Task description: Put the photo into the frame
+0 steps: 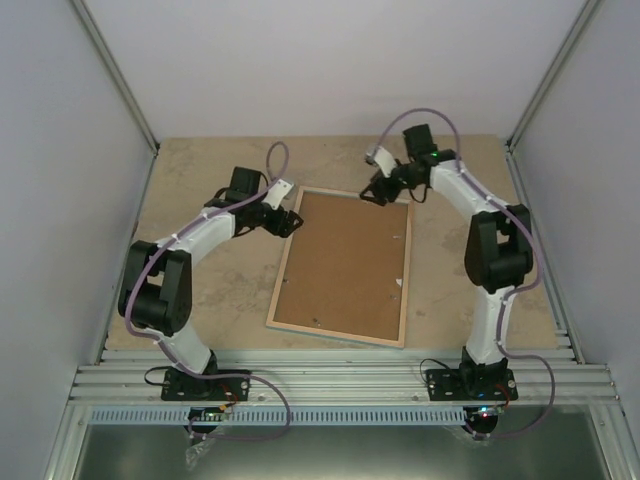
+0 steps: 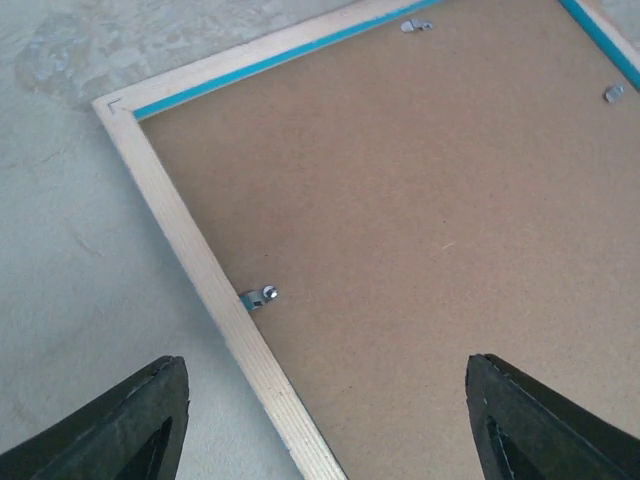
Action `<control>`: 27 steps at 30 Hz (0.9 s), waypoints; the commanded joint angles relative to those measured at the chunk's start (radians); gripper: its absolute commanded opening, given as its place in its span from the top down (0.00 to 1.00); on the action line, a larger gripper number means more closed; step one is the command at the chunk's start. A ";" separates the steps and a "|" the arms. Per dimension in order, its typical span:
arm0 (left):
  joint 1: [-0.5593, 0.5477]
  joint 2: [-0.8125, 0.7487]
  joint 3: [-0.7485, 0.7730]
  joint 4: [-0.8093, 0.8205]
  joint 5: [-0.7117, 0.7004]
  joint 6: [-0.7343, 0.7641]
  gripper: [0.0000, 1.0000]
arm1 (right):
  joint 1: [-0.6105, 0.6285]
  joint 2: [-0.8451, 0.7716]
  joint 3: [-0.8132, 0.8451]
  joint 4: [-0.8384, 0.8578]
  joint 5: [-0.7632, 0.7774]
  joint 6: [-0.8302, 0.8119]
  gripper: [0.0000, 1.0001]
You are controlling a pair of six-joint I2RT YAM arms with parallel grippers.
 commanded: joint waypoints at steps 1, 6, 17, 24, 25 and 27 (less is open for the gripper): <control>-0.032 0.023 0.036 -0.031 -0.089 0.072 0.22 | -0.083 -0.088 -0.148 -0.140 0.086 -0.032 0.32; -0.040 0.071 0.052 -0.033 -0.167 0.065 0.22 | -0.141 -0.202 -0.310 -0.167 0.249 0.011 0.25; -0.098 0.074 0.077 -0.061 -0.111 0.163 0.27 | -0.160 -0.170 -0.486 -0.095 0.286 0.178 0.36; -0.104 0.026 0.028 -0.010 -0.096 0.153 0.27 | -0.155 -0.016 -0.333 -0.095 0.169 0.125 0.45; -0.105 0.011 0.006 -0.001 -0.095 0.159 0.26 | -0.150 0.016 -0.291 -0.097 0.151 0.110 0.45; -0.108 -0.009 -0.022 0.012 -0.096 0.177 0.25 | -0.133 0.075 -0.215 -0.125 0.102 0.061 0.45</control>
